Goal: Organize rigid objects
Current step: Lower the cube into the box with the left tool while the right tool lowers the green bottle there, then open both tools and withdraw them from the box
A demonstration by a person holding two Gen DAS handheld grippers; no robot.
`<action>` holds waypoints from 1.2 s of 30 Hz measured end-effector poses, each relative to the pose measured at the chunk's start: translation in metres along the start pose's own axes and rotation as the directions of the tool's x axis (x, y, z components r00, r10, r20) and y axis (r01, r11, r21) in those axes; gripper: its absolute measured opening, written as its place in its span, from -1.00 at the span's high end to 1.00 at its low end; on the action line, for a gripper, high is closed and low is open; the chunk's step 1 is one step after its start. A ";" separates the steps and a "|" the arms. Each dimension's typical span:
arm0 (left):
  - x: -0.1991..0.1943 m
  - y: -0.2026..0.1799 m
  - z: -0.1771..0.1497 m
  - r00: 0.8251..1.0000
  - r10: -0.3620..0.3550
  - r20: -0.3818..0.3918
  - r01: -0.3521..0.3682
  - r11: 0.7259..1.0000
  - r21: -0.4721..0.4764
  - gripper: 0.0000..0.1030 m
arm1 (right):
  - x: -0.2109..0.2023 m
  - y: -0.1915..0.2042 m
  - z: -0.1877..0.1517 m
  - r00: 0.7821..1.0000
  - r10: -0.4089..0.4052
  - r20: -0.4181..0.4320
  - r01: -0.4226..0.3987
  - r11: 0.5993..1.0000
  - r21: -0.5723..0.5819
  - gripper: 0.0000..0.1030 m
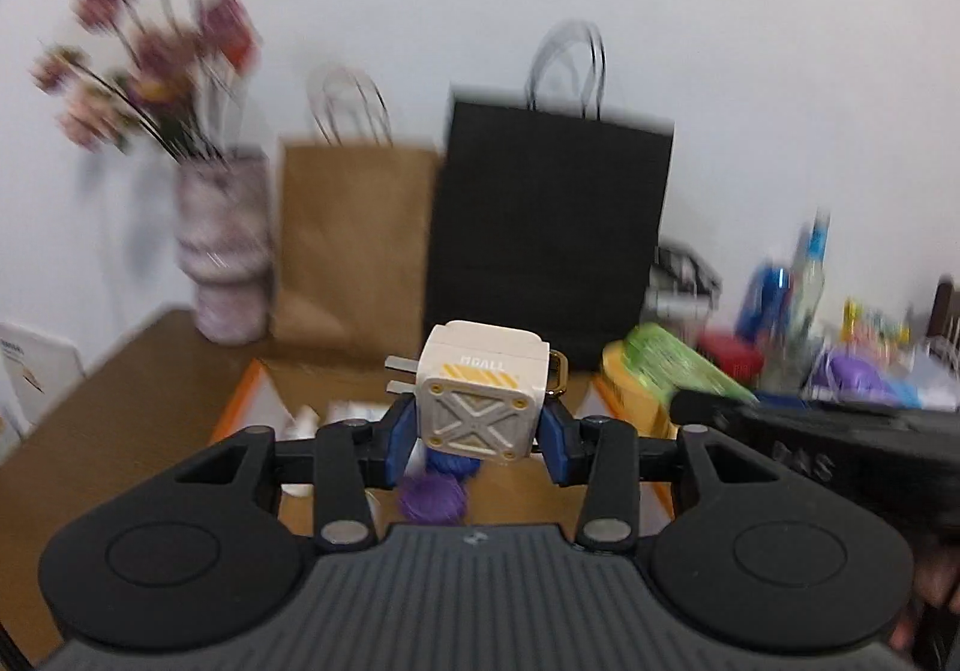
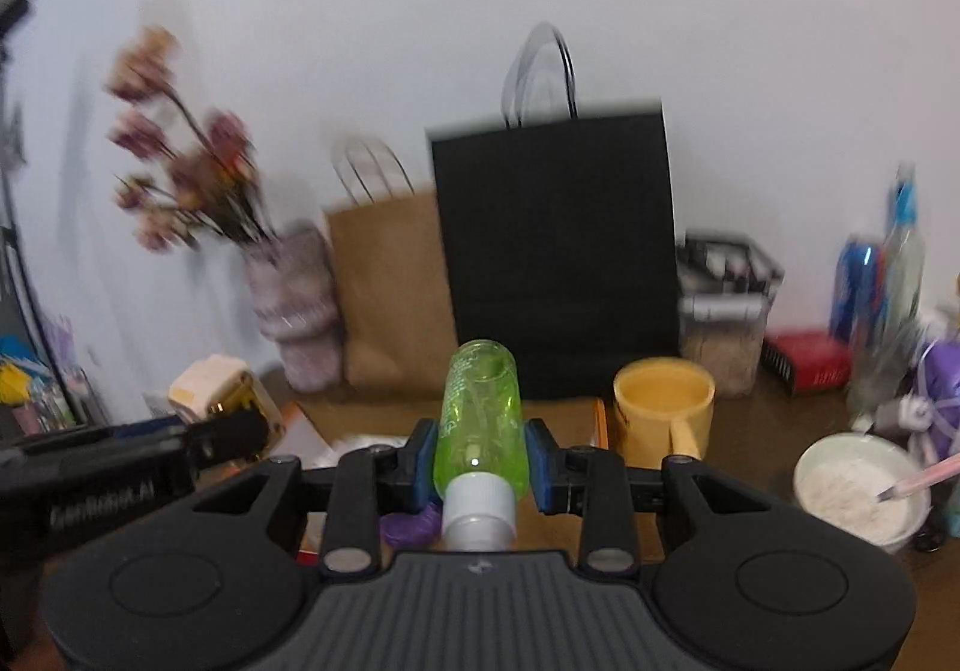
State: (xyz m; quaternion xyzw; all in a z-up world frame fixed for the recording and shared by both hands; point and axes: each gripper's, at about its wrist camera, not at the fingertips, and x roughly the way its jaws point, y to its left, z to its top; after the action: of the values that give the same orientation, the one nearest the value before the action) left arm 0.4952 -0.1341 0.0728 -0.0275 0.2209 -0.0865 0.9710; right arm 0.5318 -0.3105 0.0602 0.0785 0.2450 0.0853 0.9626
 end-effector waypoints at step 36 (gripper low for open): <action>-0.007 0.030 -0.005 0.994 0.106 -0.030 -0.099 0.980 0.175 -0.64 | 0.002 0.025 0.003 0.995 -0.078 -0.070 0.066 0.985 -0.159 -0.19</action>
State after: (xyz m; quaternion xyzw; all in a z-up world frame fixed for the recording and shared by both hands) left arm 0.4910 -0.1036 0.0682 0.0701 0.2328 -0.0558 0.9684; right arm 0.5313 -0.2863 0.0666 -0.0097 0.2765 0.0725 0.9582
